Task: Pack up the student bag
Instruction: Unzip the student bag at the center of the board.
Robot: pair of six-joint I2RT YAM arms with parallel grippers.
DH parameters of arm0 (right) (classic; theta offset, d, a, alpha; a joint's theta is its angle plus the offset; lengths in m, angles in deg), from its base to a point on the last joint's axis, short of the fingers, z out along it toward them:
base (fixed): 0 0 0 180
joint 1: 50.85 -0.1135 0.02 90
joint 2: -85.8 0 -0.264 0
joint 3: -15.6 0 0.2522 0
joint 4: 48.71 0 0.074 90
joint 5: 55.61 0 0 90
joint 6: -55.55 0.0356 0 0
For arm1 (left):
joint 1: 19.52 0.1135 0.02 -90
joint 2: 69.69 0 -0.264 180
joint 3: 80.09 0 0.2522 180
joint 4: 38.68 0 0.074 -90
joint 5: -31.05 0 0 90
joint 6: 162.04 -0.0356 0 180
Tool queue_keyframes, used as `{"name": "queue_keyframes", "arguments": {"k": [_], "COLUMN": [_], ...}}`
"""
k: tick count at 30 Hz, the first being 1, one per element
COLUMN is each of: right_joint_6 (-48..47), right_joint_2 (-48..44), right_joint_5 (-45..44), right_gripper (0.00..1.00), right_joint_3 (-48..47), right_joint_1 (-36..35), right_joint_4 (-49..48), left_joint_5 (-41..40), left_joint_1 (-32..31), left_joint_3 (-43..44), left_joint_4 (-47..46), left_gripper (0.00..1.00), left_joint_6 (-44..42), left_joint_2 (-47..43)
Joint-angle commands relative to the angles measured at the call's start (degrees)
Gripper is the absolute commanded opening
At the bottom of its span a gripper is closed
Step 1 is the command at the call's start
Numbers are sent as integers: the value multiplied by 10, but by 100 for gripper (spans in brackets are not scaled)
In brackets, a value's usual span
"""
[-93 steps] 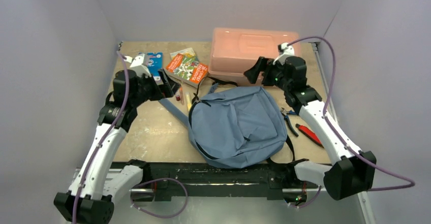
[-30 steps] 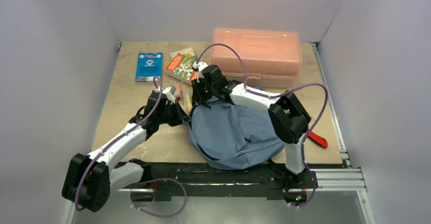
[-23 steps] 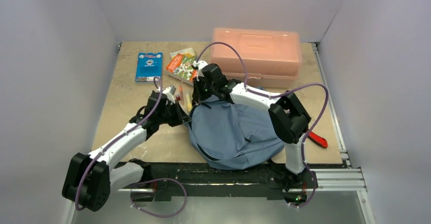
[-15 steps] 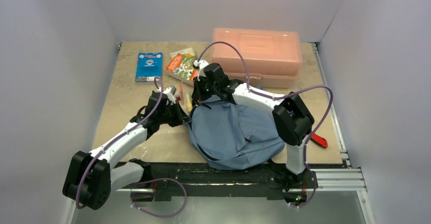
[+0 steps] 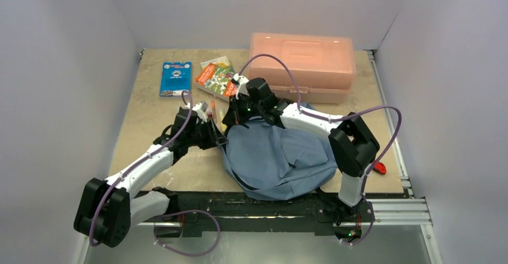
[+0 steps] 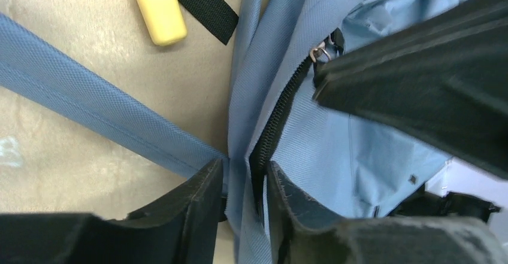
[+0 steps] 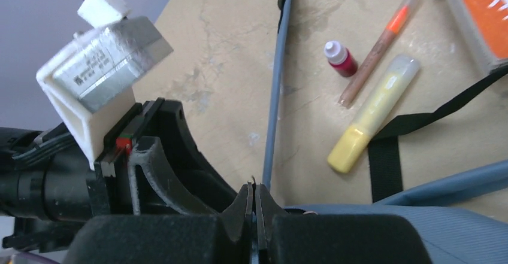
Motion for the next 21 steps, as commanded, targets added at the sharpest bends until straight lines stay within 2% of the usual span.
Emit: {"name": "queue_keyframes", "arguments": {"k": [1, 4, 6, 9, 12, 15, 19, 21], "right_joint_6": [62, 70, 74, 67, 55, 46, 60, 65], "right_joint_2": [-20, -11, -3, 7, 3, 1, -11, -22], "right_joint_5": [63, 66, 77, 76, 64, 89, 141, 138], "right_gripper": [0, 0, 0, 0, 14, 24, 27, 29], "right_joint_3": [19, 13, 9, -6, -12, -15, 3, 17], "right_joint_1": [-2, -1, 0, 3, 8, 14, 27, 34], "right_joint_4": [-65, -62, -63, -33, -7, 9, -11, -18], "left_joint_5": [-6, -9, -18, -38, -56, -76, -109, -120], "left_joint_1": [1, 1, 1, 2, 2, 2, 2, 2], "left_joint_3": [-1, 4, 10, 17, 13, 9, -2, -1], "left_joint_4": [-7, -5, 4, 25, 33, 38, 34, 31], "left_gripper": [45, 66, 72, 75, 76, 76, 78, 80], "left_joint_6": [5, 3, 0, -5, -9, -12, -7, -5], "left_joint_2": [-28, -57, -76, -102, -128, -153, -193, -204]}}
